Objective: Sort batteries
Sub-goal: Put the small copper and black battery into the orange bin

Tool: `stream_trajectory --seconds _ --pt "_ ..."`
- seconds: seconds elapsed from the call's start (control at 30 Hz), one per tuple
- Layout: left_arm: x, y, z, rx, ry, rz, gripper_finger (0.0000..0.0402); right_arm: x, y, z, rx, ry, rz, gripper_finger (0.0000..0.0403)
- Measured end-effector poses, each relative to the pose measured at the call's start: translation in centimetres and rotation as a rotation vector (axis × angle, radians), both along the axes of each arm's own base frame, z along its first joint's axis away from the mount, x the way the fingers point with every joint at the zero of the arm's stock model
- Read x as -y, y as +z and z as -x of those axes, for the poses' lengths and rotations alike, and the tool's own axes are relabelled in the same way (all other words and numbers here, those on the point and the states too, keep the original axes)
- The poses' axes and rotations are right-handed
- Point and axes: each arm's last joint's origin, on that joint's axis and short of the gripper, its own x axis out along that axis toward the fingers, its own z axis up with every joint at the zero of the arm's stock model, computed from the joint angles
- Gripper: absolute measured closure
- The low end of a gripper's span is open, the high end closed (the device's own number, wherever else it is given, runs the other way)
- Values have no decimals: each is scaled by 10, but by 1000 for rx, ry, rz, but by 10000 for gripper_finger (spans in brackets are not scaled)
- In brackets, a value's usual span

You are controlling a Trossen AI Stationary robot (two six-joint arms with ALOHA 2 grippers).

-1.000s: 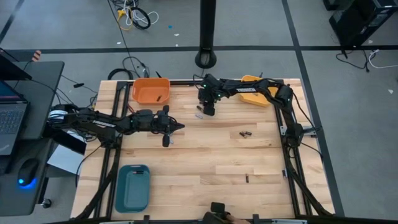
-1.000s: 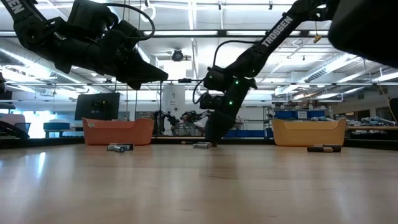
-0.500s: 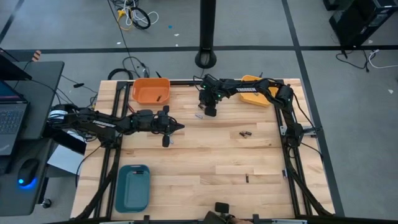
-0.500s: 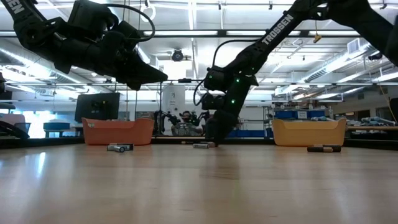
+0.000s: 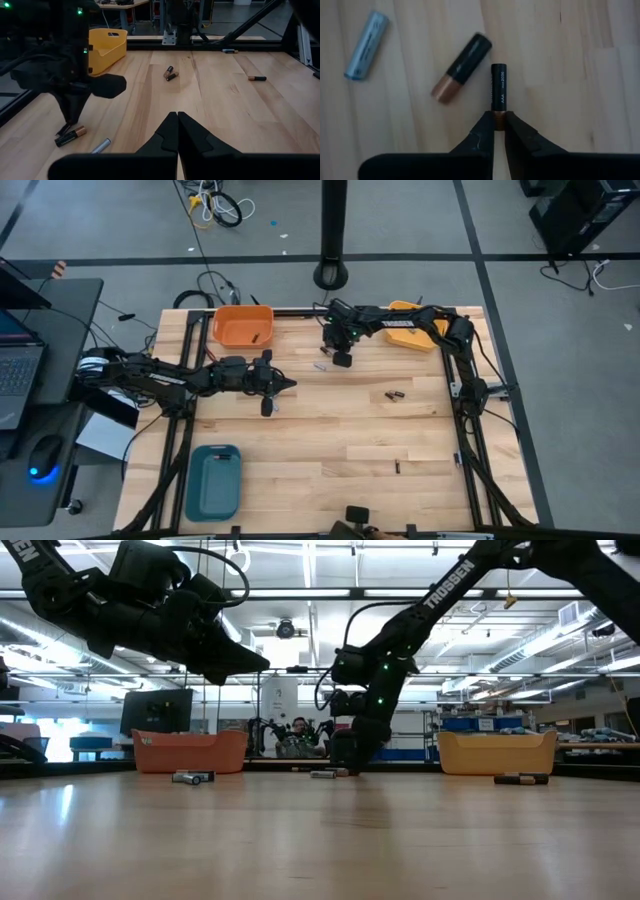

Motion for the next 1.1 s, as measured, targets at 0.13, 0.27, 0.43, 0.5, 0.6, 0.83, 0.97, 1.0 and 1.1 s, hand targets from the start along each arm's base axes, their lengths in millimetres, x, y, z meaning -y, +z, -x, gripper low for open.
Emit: stream_trajectory --seconds 0.13,0.27,0.43,0.5,0.6,0.83,0.97,1.0,1.1 --pt "0 0 0 0 1 2 396 -2 11 3 3 -3 5 377" --pt "0 0 0 0 1 3 396 -3 17 5 3 -7 2 393" --pt "0 0 0 0 1 3 396 -7 21 3 21 -36 -5 387" --pt "0 0 0 0 1 3 396 -8 20 3 24 -90 -29 367" --pt "0 0 0 0 1 3 396 -10 20 1 37 -134 -58 334" --pt "0 0 0 0 1 4 396 -18 18 -7 80 -142 -53 266" --pt "0 0 0 0 1 4 396 -18 14 -7 81 -182 -10 249" --pt "0 0 0 0 1 4 396 -18 13 -6 82 -186 -6 249" --pt "0 0 0 0 1 4 396 -19 9 -4 78 -187 -7 252"
